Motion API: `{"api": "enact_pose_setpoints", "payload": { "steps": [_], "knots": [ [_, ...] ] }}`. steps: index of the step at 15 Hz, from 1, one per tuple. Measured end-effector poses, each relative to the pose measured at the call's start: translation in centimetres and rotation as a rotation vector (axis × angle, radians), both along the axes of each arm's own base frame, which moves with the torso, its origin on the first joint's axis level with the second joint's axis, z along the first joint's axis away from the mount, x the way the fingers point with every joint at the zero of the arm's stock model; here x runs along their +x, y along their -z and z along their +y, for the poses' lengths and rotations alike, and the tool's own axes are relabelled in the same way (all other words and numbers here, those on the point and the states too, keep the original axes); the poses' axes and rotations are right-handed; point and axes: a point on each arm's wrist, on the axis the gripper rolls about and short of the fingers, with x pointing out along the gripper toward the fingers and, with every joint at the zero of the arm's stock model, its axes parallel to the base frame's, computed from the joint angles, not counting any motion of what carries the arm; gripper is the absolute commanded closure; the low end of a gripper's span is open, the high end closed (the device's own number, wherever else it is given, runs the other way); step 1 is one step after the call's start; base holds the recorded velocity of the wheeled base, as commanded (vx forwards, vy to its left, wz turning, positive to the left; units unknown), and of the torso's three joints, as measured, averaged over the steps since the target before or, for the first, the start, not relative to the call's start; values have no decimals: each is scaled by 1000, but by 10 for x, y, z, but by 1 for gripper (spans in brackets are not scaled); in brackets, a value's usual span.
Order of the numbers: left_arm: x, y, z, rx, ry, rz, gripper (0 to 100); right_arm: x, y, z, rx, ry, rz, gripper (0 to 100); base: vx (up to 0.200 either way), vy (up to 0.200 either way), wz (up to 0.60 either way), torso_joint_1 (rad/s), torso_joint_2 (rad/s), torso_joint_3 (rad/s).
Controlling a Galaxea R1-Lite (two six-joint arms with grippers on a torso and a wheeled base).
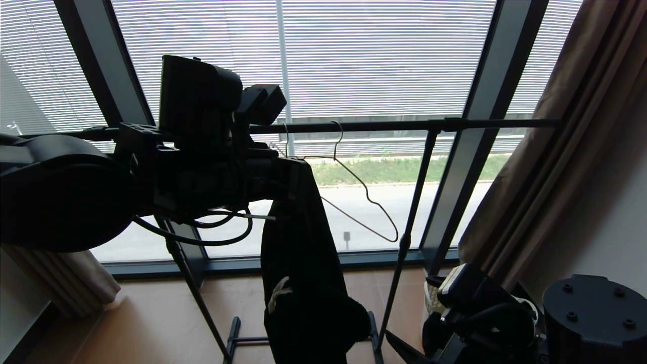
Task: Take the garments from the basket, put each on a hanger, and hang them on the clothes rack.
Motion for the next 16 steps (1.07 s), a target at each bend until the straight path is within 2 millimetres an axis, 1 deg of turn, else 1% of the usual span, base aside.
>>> {"api": "enact_pose_setpoints", "payload": {
  "steps": [3,4,6,8,10,12,13,14,16],
  "knots": [
    [4,6,-1,17,-19,12,100,-15,-7,-25,52,0,-15,0,0,0,0,0,0,0],
    [4,8,-3,21,-15,17,100,-17,-11,-29,72,3,-30,0,0,0,0,0,0,0],
    [3,10,-5,23,-9,21,100,-14,-24,-23,111,-3,-62,0,0,0,0,0,0,0],
    [2,13,-5,30,-8,28,100,-6,-37,-1,140,-32,-90,0,0,0,0,0,0,0],
    [1,15,-4,34,-8,33,100,4,-47,30,159,-53,-112,0,0,0,0,0,0,0],
    [1,16,-5,38,-6,39,100,17,-52,61,170,-55,-126,0,0,0,0,0,0,0],
    [0,17,-5,39,-3,40,100,25,-51,75,166,-43,-130,0,0,0,0,0,0,0],
    [-2,17,-5,39,-1,40,100,31,-47,85,159,-29,-130,0,0,0,0,0,0,0],
    [-4,15,-4,37,2,37,100,47,-31,97,135,13,-101,0,0,0,0,0,0,0]
  ]
}}
